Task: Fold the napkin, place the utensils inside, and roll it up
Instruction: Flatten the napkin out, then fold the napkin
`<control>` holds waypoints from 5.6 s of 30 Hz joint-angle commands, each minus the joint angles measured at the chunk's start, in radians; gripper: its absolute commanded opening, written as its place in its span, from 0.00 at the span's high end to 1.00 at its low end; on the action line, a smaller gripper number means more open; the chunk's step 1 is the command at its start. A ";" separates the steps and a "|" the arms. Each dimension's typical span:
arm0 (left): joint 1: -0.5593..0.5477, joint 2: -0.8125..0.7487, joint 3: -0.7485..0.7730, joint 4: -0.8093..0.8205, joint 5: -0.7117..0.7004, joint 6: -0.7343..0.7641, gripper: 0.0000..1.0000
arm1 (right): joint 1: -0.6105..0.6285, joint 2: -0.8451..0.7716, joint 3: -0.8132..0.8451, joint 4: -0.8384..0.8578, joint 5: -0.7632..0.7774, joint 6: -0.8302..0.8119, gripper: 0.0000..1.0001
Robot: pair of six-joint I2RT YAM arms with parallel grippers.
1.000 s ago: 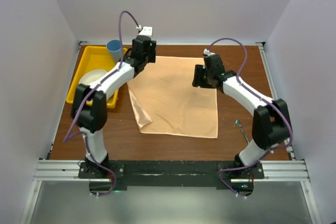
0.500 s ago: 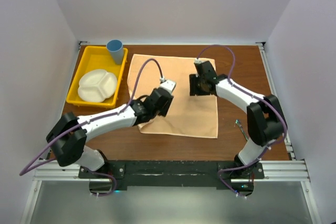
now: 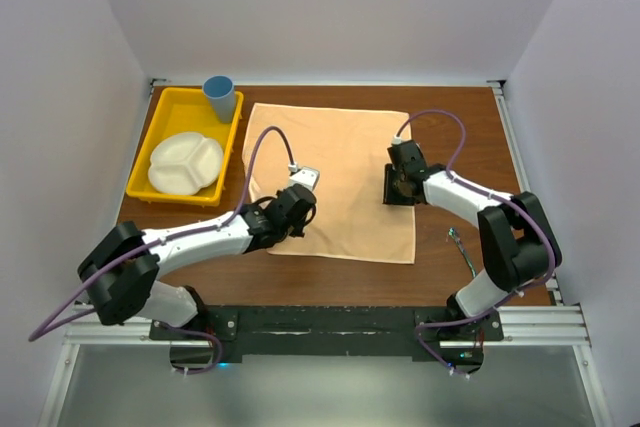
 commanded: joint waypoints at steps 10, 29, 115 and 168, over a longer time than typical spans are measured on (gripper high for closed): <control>-0.056 0.059 0.071 -0.021 -0.031 -0.061 0.80 | -0.147 0.005 0.016 -0.063 0.048 0.008 0.83; -0.070 0.248 0.099 0.018 -0.036 -0.041 0.90 | -0.129 0.063 0.030 -0.020 -0.097 0.023 0.79; 0.065 -0.635 0.004 -0.180 -0.065 -0.218 0.65 | -0.063 0.441 0.710 0.042 -0.402 -0.160 1.00; 0.180 -0.154 0.187 0.092 0.093 -0.110 0.65 | -0.448 0.826 1.148 0.056 -0.394 -0.016 1.00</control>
